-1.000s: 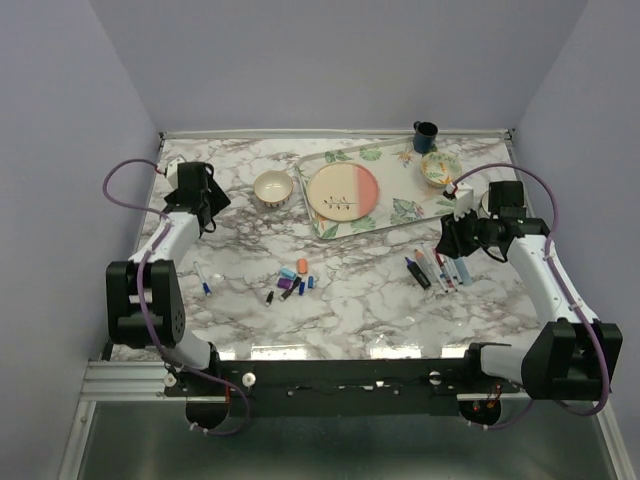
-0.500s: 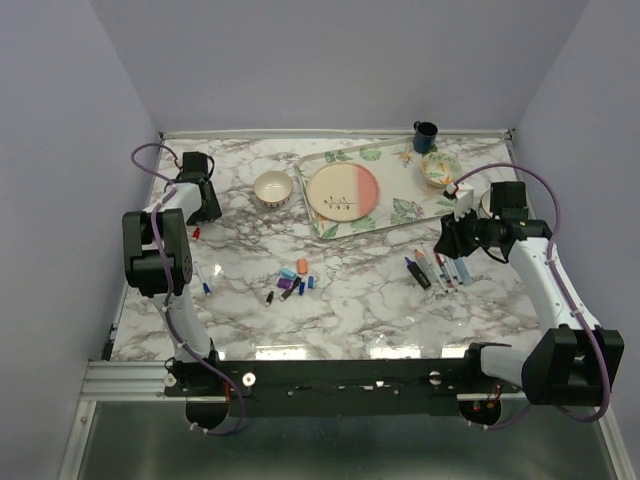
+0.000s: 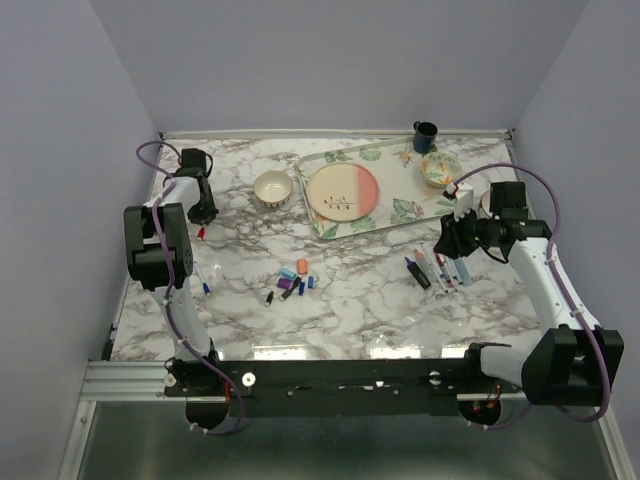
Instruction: Open the pen caps
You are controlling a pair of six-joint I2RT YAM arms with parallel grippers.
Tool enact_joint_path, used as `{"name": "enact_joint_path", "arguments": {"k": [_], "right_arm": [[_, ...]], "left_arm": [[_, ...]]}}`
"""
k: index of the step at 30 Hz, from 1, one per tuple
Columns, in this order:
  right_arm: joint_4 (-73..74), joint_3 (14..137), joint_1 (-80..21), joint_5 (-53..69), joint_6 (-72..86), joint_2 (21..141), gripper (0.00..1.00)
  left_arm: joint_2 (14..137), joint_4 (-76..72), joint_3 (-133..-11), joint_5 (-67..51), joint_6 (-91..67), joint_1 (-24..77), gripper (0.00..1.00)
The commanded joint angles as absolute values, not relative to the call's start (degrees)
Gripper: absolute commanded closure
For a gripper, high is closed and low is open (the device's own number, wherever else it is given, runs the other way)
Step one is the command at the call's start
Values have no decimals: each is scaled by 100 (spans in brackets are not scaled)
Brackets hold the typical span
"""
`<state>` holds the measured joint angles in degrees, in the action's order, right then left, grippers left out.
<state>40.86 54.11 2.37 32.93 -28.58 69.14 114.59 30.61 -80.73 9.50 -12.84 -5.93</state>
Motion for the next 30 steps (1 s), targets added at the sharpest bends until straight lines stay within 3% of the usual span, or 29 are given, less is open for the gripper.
{"name": "enact_joint_path", "arguments": {"k": [1,5,10,23,30], "right_arm": [[4210,5537,246,3507,-2953,6838,60],[4219,5528,246,3577,-2979,6803,60],[4219,5520,246,3744,-3023,6715,60],[4175,5449,237,4209,-3172,6390,60],[3939,5178,237,5167,-3401,5723,60]], "left_arm": [[11760,3454,-8051,475,-1283,-633,78],[11611,3410,-7981,194,-1353,-633,91],[11032,3226,-7709,0,-1520,-642,100],[8519,2023,-6084,-1333,-2811,-642,100],[6462,-130,-4352,-2635,-4244,-230,100]]}}
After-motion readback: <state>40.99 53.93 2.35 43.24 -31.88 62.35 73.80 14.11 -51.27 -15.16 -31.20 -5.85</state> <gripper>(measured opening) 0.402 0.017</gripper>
